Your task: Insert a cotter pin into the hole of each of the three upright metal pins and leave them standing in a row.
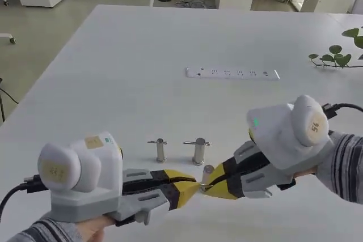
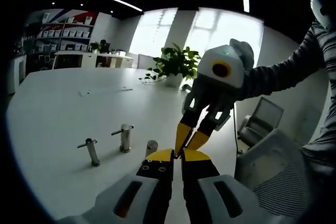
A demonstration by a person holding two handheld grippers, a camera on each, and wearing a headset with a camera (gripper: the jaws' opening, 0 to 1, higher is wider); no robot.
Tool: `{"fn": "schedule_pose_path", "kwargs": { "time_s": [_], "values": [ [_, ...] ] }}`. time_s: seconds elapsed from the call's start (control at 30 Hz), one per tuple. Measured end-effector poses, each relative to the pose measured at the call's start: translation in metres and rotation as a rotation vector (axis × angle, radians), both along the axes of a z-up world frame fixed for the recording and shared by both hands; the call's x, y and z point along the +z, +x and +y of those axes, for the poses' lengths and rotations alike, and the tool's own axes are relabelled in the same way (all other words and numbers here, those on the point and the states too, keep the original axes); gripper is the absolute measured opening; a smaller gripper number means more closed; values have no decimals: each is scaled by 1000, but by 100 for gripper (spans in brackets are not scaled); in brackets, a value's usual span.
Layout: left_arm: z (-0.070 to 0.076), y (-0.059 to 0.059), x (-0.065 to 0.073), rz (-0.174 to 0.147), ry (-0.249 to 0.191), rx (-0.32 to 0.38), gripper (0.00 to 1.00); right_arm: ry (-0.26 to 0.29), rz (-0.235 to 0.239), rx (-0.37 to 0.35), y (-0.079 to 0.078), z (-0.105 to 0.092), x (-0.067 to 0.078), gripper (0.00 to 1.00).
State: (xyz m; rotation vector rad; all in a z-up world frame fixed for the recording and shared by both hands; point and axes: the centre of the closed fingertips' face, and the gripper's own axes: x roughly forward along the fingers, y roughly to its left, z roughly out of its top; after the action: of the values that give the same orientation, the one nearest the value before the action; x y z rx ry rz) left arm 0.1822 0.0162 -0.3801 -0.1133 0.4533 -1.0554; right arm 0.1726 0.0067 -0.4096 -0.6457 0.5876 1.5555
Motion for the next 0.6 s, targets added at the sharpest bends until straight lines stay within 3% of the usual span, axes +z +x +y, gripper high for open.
{"fn": "schedule_pose_path", "kwargs": {
  "time_s": [0.07,0.13,0.2,0.6],
  "values": [
    [1,2,-1,-5,7,11,4,-30,-18,1,3,-5,-4,0],
    [1,3,-3,0,10,19,13,-45,-29,3,5,-9,-6,0],
    [2,6,-4,-23,28,28,18,-55,-41,-3,7,-12,-7,0],
    [6,18,-20,-82,127,105,25,-155,-98,-67,34,-41,-22,0]
  ]
}}
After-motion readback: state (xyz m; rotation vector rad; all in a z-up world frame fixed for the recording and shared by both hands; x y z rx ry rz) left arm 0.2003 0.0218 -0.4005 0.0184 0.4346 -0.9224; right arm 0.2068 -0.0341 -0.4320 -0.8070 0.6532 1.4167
